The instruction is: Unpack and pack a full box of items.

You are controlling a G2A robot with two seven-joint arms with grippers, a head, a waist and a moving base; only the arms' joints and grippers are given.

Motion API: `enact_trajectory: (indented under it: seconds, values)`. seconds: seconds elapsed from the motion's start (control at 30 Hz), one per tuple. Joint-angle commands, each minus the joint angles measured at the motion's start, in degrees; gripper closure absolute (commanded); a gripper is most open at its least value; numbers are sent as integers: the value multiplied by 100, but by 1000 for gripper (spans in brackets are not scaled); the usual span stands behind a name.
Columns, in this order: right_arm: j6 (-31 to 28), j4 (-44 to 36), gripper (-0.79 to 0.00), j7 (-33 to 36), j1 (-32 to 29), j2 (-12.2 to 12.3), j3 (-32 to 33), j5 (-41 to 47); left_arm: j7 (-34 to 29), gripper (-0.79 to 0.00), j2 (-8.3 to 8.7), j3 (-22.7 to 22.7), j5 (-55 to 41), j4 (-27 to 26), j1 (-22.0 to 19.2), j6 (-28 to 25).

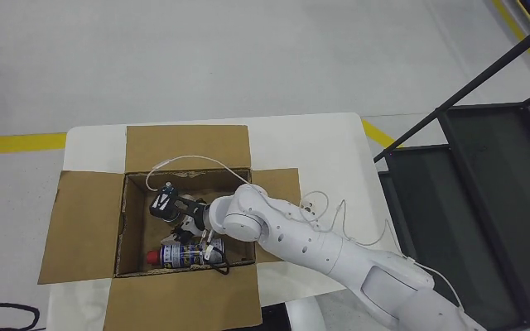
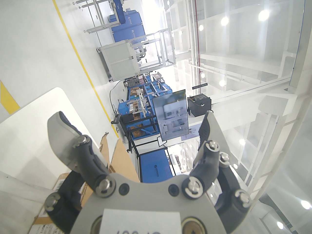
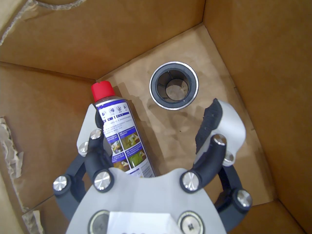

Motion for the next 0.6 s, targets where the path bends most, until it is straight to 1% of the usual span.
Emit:
enact_trajectory:
  seconds: [0.0,0.1,0.3,0.4,0.57]
  values:
    - [-1,67,-785,-168,-16,-30,-21,-44,0,-785,0,0,0,0,0,0]
    - [42,165,-785,-307,-12,-76,-82,-213,0,-785,0,0,0,0,0,0]
    - [329,282,-782,-355,25,-186,-224,-593,0,-785,0,0,0,0,0,0]
    - [360,342,-782,-382,49,-244,-274,-679,0,-785,0,0,0,0,0,0]
    - [406,453,-760,-457,100,-340,-324,-823,0,-785,0,0,0,0,0,0]
